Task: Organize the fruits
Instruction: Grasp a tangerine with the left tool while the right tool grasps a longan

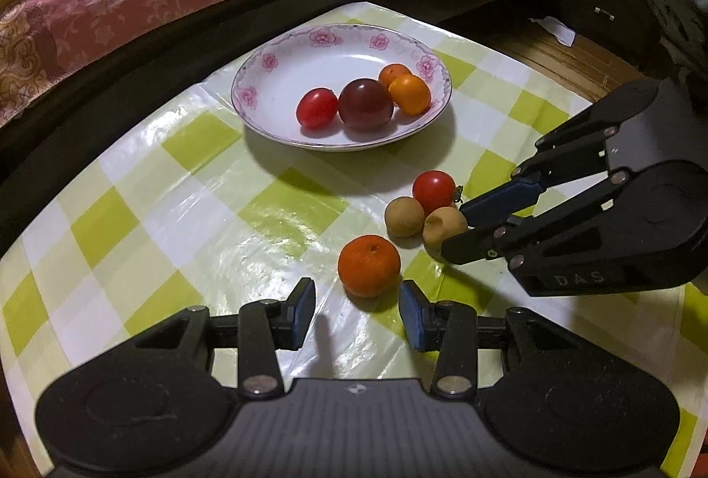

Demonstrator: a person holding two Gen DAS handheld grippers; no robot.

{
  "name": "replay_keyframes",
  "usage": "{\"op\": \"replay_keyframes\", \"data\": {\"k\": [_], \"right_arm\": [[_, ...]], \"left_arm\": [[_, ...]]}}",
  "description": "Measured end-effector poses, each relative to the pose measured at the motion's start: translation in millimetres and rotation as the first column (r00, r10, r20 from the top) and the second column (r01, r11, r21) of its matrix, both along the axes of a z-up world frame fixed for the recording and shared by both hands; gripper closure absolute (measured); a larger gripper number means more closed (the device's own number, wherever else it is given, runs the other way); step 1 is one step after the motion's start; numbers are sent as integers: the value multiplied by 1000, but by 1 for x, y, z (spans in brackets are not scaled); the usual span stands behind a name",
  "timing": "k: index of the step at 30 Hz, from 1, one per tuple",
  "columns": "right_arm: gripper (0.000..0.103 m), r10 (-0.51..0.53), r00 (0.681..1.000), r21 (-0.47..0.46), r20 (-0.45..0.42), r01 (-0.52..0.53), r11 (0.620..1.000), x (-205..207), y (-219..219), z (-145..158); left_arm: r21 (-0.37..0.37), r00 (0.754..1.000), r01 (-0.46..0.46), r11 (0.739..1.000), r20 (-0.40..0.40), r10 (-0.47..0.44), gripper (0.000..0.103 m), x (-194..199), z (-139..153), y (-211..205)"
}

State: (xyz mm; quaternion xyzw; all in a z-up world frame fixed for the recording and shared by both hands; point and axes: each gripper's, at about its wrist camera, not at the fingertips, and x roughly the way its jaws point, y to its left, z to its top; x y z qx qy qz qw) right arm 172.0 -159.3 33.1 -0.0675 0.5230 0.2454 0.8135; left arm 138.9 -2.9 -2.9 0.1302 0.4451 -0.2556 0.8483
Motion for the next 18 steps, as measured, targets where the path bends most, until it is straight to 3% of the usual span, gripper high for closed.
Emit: {"op": "replay_keyframes", "data": {"k": [13, 18], "right_arm": [[84, -12, 999, 17, -30, 12, 1000, -4, -10, 10], [83, -5, 999, -8, -46, 5, 1000, -4, -12, 3]], "left_arm": [[-13, 1000, -12, 1000, -14, 12, 53, 12, -14, -16], [6, 1000, -20, 1000, 5, 20, 58, 15, -18, -22]]}}
